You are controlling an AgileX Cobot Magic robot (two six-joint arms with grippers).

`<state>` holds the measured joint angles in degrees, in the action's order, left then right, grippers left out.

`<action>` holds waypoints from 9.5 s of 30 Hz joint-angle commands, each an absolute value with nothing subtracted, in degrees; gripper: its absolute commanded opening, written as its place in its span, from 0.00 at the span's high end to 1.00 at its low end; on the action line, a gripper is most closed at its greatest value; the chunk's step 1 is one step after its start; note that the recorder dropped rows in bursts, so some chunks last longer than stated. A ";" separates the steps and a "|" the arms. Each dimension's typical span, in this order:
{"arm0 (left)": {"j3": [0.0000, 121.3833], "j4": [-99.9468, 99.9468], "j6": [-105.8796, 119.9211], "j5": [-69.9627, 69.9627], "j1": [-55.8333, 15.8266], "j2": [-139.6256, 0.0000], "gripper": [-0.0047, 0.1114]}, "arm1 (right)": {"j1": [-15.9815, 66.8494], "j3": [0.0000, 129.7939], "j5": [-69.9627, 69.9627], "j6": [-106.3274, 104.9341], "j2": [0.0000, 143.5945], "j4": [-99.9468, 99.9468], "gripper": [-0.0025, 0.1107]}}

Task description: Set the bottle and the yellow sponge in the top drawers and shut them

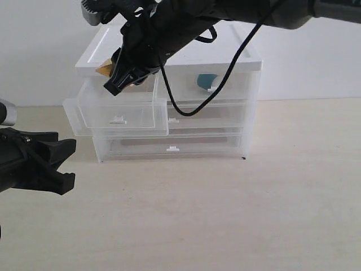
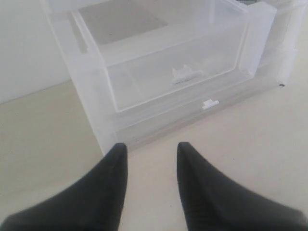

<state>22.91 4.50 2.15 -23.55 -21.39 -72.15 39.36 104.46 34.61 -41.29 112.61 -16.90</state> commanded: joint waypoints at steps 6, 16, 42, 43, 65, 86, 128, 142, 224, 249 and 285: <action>22.55 3.83 2.20 -24.17 -21.19 -72.00 0.68 | 38.24 105.38 31.40 -41.22 115.50 -17.44 0.98; 22.55 3.83 2.20 -23.90 -21.19 -72.00 0.68 | 38.24 105.38 29.55 -39.10 117.24 -17.44 0.86; 22.55 3.83 2.09 -24.70 -21.19 -72.00 0.68 | 38.24 105.38 39.38 -25.19 107.88 -14.81 0.61; 22.55 3.83 2.09 -25.52 -21.19 -72.14 0.68 | 38.24 105.38 40.54 -22.99 107.45 -12.99 0.61; 34.94 13.16 -14.37 -26.90 -21.19 -87.51 0.68 | 34.83 100.05 54.06 -5.78 105.25 1.63 0.61; 47.46 17.98 -20.21 -27.03 -21.19 -93.66 0.68 | 33.12 96.57 52.53 -6.25 105.25 4.03 0.61; 48.11 21.84 -20.63 -17.57 -27.11 -91.25 0.68 | 33.12 96.57 51.51 -5.04 102.66 5.18 0.61; 57.42 21.48 -20.13 -18.28 -25.25 -102.26 0.68 | 33.12 96.57 54.19 -4.58 100.47 6.06 0.61; 22.28 18.70 -36.28 -11.17 -31.18 -41.04 0.93 | 33.12 33.28 4.03 21.10 44.40 11.82 0.98; 22.28 18.70 -36.18 -9.38 -31.18 -41.04 0.93 | 33.12 33.20 6.13 21.10 43.90 11.70 0.98; 0.00 23.41 -46.91 2.94 -1.96 0.00 0.93 | 33.12 33.20 5.76 21.10 43.90 11.70 0.98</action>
